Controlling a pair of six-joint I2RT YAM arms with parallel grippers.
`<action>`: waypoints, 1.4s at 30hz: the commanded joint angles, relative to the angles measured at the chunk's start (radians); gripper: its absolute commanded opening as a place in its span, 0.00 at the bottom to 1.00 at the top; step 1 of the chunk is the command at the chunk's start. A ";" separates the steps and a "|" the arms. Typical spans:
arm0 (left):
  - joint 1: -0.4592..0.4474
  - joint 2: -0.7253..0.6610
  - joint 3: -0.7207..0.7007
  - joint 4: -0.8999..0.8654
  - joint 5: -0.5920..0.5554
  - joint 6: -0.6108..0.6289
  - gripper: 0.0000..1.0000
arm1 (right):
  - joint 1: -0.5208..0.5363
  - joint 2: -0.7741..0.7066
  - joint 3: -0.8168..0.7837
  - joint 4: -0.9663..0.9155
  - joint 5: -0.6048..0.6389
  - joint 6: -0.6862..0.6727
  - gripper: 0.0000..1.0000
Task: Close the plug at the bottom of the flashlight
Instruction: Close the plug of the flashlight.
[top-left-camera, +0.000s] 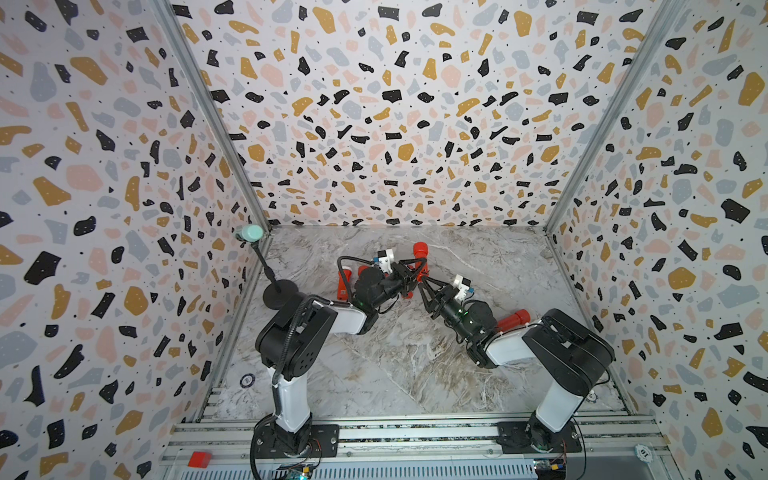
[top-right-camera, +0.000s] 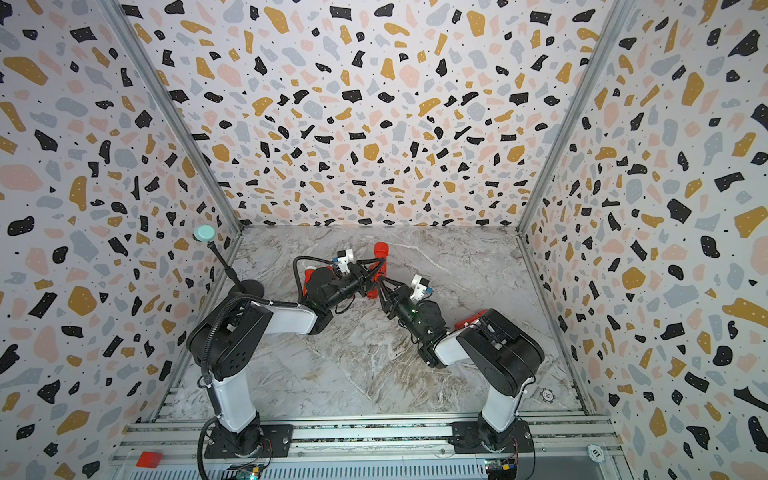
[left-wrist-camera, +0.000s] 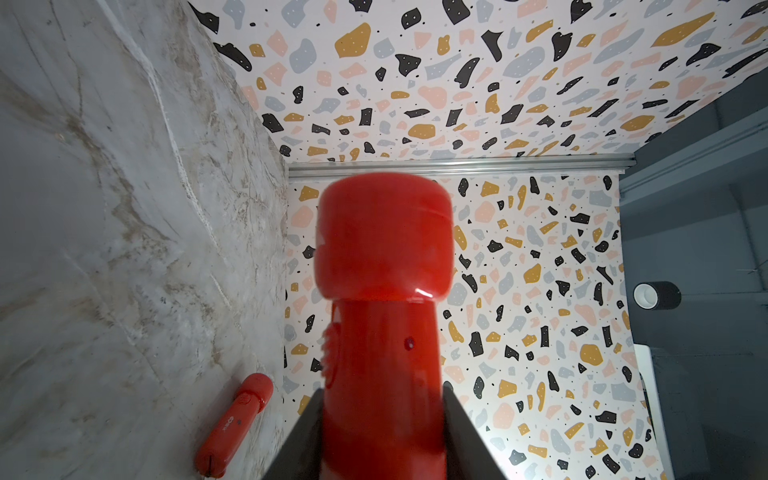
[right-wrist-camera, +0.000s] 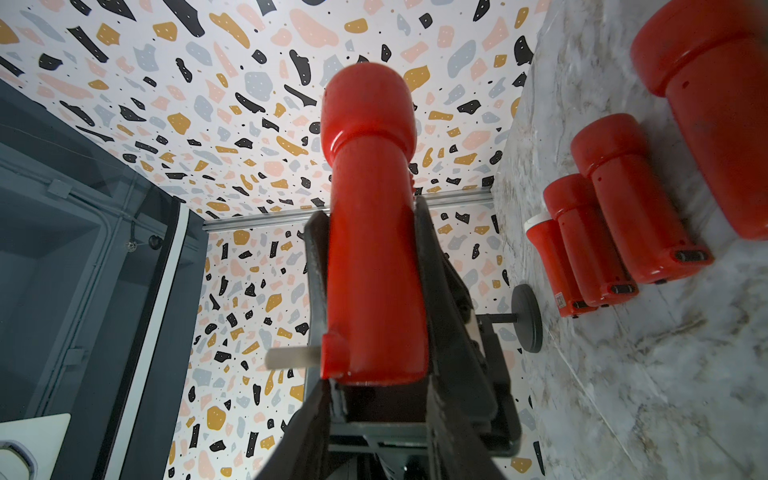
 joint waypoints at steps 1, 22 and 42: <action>0.003 -0.010 0.004 0.073 0.009 0.014 0.00 | -0.004 0.001 0.029 0.037 -0.002 0.003 0.39; 0.003 -0.005 0.005 0.093 0.014 0.004 0.00 | -0.018 0.025 0.043 0.053 -0.005 0.010 0.36; 0.001 -0.002 0.007 0.106 0.018 -0.001 0.00 | -0.025 0.037 0.055 0.022 -0.012 0.020 0.34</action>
